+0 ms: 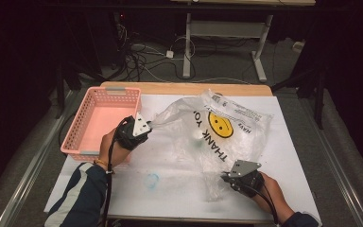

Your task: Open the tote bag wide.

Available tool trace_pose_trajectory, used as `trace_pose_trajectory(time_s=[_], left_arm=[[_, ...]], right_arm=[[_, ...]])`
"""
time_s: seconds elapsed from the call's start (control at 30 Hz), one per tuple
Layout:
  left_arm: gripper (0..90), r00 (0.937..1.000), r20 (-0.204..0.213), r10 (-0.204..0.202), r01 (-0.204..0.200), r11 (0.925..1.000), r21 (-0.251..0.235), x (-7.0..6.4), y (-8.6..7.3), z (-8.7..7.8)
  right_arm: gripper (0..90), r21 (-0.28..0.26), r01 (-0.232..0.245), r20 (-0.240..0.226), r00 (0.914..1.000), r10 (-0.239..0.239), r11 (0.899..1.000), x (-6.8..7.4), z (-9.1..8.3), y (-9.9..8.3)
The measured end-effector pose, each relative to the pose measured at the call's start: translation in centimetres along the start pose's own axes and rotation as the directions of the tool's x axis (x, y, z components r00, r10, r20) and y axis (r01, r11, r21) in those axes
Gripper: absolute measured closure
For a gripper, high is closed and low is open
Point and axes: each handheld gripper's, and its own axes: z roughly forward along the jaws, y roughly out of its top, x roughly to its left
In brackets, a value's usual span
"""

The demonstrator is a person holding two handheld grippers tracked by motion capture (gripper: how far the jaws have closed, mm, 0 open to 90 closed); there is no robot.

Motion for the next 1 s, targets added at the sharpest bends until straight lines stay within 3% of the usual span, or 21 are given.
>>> trace_pose_trajectory(time_s=[0.2, 0.33, 0.7, 1.0], left_arm=[[81.0, 0.9999, -0.009, -0.010, 0.010, 0.9999, -0.004, 0.0, -0.1, -0.1], [83.1, 0.9998, -0.015, -0.013, 0.013, 0.9999, -0.008, 0.2, -0.3, -0.4], [83.5, 0.9998, -0.021, -0.005, 0.005, 0.9997, -0.022, 0.5, -0.6, -1.6], [83.6, 0.9990, -0.026, -0.036, 0.034, 0.9967, -0.074, 1.4, -0.7, -3.1]], right_arm=[[88.8, -0.071, -0.005, 0.066, 0.9978, 0.009, 0.997, -0.4, -0.9, 0.5], [89.4, -0.115, -0.006, 0.085, 0.9963, 0.016, 0.993, -0.6, -1.6, 0.9], [89.8, -0.234, 0.024, 0.125, 0.9921, 0.006, 0.972, -0.6, -4.5, 2.2], [90.0, -0.292, 0.038, 0.166, 0.9861, 0.012, 0.956, -1.2, -6.6, 2.8]])
